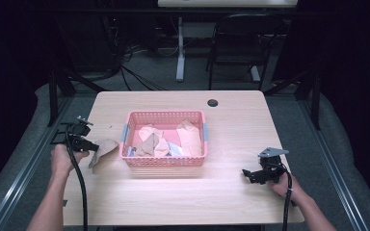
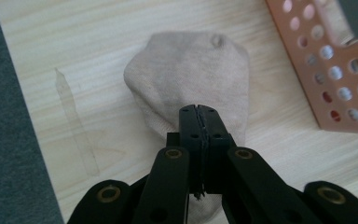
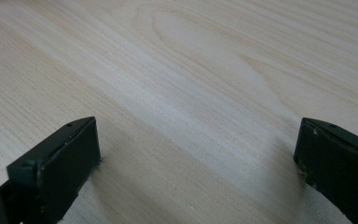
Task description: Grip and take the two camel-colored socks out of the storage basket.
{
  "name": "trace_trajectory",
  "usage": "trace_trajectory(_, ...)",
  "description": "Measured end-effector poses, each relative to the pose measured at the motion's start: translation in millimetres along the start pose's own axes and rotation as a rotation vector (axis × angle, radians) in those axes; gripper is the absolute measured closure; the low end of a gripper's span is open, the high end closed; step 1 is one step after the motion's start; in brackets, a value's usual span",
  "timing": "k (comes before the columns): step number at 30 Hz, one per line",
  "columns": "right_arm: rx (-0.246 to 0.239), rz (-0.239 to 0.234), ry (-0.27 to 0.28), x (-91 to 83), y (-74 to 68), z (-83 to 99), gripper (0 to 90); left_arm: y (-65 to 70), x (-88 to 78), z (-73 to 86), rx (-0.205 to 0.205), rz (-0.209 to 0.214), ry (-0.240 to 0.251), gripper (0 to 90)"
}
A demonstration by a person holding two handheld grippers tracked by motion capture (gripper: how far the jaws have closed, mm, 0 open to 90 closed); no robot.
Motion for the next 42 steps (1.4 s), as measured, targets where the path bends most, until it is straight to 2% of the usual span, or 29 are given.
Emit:
trace_trajectory(5,0.000,0.000,0.000,0.0,0.0,0.0,0.0,-0.6,13.5,11.0,-0.018,0.014,-0.022,88.9)
trace_trajectory(8,0.000,0.000,0.000,0.0,0.0,0.0,0.0,-2.7,13.6,13.8,-0.037,0.026,-0.008,87.6)
trace_trajectory(11,0.000,0.000,0.000,0.0,0.0,0.0,0.0,-5.7,4.9,12.7,-0.065,0.039,0.016,71.4)
trace_trajectory(12,0.000,0.000,0.000,0.0,0.0,0.0,0.0,-6.6,2.1,12.0,-0.072,0.040,0.022,62.0)
trace_trajectory(17,0.000,0.000,0.000,0.0,0.0,0.0,0.0,-9.4,-19.9,3.7,-0.082,0.038,0.066,34.3)
trace_trajectory(22,0.000,0.000,0.000,0.0,0.0,0.0,0.0,-7.4,-40.9,-7.8,-0.081,0.043,0.108,15.9)
trace_trajectory(24,0.000,0.000,0.000,0.0,0.0,0.0,0.0,-4.9,-47.7,-12.3,-0.082,0.044,0.126,13.8)
trace_trajectory(26,0.000,0.000,0.000,0.0,0.0,0.0,0.0,-2.1,-53.7,-16.7,-0.072,0.038,0.137,6.7)
trace_trajectory(29,0.000,0.000,0.000,0.0,0.0,0.0,0.0,3.0,-61.4,-24.4,-0.059,0.023,0.180,0.7)
trace_trajectory(31,0.000,0.000,0.000,0.0,0.0,0.0,0.0,9.0,-66.1,-30.3,-0.040,0.029,0.196,0.0)
trace_trajectory(36,0.000,0.000,0.000,0.0,0.0,0.0,0.0,22.8,-71.8,-41.0,0.002,0.040,0.214,0.0)
trace_trajectory(42,0.000,0.000,0.000,0.0,0.0,0.0,0.0,35.2,-73.0,-52.2,0.025,0.044,0.230,0.0)
Point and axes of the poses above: each handheld gripper's, and its own axes: x roughly forward along the jaws, z roughly out of its underside, y roughly to its right, the point moved 4 cm from there along x, roughly forward along the jaws, and after that the axes turned 15 degrees about -z, right-handed, at the moved point
